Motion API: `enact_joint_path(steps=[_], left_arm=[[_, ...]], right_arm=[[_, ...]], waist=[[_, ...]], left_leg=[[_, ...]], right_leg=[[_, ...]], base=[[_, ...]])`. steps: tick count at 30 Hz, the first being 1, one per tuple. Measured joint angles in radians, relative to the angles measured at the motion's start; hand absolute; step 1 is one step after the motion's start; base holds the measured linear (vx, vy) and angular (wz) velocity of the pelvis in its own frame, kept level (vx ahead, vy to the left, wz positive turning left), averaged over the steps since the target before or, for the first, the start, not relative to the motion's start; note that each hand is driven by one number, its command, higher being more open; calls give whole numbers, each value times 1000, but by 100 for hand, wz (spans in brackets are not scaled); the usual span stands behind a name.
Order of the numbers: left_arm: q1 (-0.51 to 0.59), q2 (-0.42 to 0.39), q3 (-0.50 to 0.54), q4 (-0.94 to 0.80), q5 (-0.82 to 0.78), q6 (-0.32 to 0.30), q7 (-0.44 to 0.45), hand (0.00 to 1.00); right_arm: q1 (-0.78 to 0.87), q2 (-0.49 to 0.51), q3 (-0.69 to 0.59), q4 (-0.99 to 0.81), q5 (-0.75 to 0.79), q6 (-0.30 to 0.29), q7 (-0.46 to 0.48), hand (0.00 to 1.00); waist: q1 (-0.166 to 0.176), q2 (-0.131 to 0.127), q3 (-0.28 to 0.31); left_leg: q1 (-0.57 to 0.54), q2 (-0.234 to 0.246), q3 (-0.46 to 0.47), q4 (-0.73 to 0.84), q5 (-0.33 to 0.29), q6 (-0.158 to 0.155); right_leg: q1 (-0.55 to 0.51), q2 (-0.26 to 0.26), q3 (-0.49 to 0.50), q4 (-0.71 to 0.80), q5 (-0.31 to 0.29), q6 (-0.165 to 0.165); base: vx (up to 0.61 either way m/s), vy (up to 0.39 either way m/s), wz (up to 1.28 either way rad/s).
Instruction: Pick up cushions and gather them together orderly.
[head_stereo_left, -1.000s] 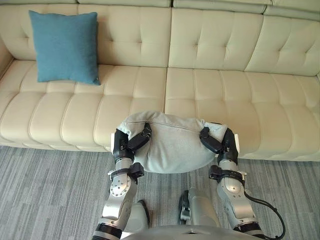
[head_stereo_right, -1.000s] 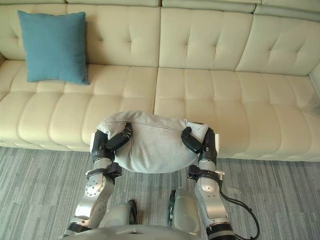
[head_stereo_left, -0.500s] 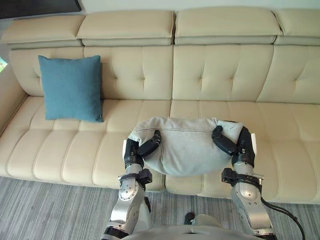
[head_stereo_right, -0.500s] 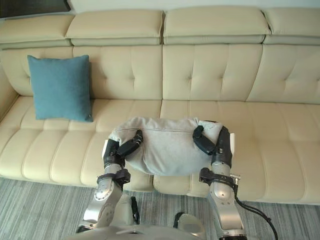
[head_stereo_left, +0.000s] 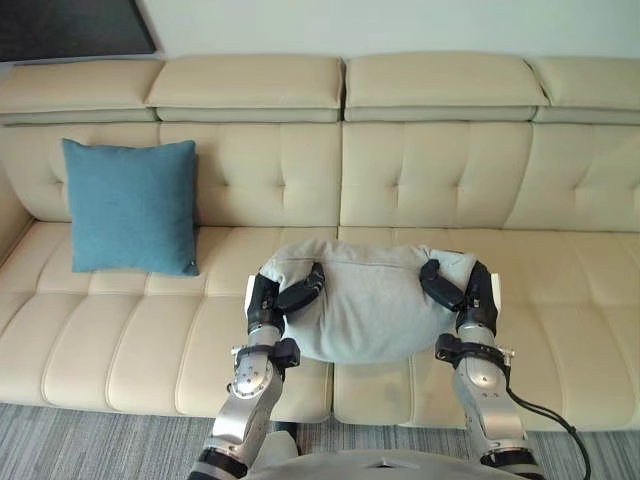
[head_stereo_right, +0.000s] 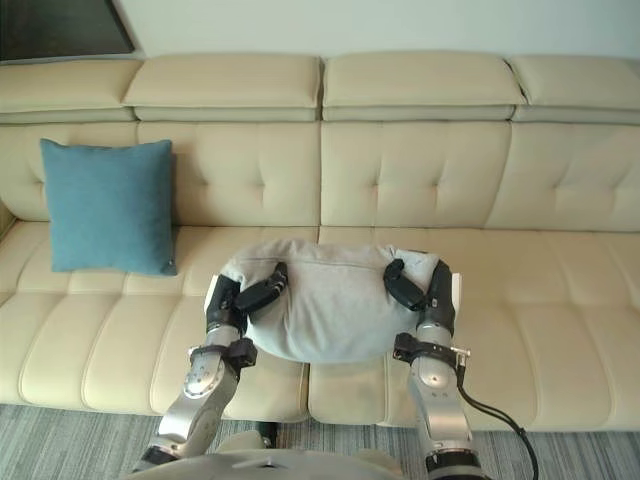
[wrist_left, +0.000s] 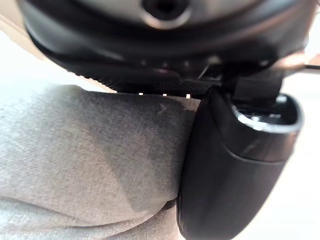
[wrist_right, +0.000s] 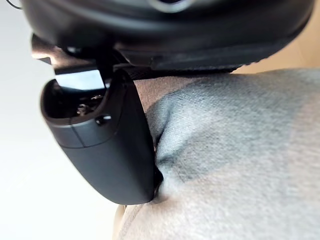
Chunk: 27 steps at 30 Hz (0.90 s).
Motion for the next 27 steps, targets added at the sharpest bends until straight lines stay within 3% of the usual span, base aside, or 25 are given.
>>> enact_joint_path(steps=[6, 12, 20, 21, 27], left_arm=[[-147, 17, -1, 0, 1, -3, 77, 0], [-328, 36, 18, 69, 10, -11, 142, 0], [-580, 65, 66, 225, 19, -31, 193, 0], [-638, 79, 68, 270, 19, -31, 195, 100], [-800, 105, 102, 405, 16, -68, 194, 100]], right_arm=[[-158, -17, 2, 0, -39, 0, -53, 0], [-340, -30, 9, 62, -43, 0, -101, 0], [-612, -55, 11, 220, -37, 0, -137, 0], [-668, -68, 9, 256, -36, 0, -137, 100], [-822, -81, -4, 323, -24, -3, -162, 100]], waist=[[1, 1, 1], [3, 18, 21], [10, 34, 149], [10, 36, 173], [8, 41, 229]], left_leg=[[-47, 3, 13, -49, 51, 7], [-150, 14, 6, -54, 91, 19], [-272, 12, -7, -54, 137, 33], [-300, 9, -10, -54, 146, 34], [-358, -6, -18, -54, 166, 22]], right_leg=[[-72, 5, 17, -7, 6, 8], [-160, 17, 14, -36, 54, 21], [-316, 13, 9, 46, 63, 33], [-359, 9, 6, 80, 58, 38], [-458, -13, -4, 175, 31, 41]], base=[[-115, -18, -8], [-116, -2, 1], [-78, -2, 2], [-34, -39, 5], [-7, -101, 5]])
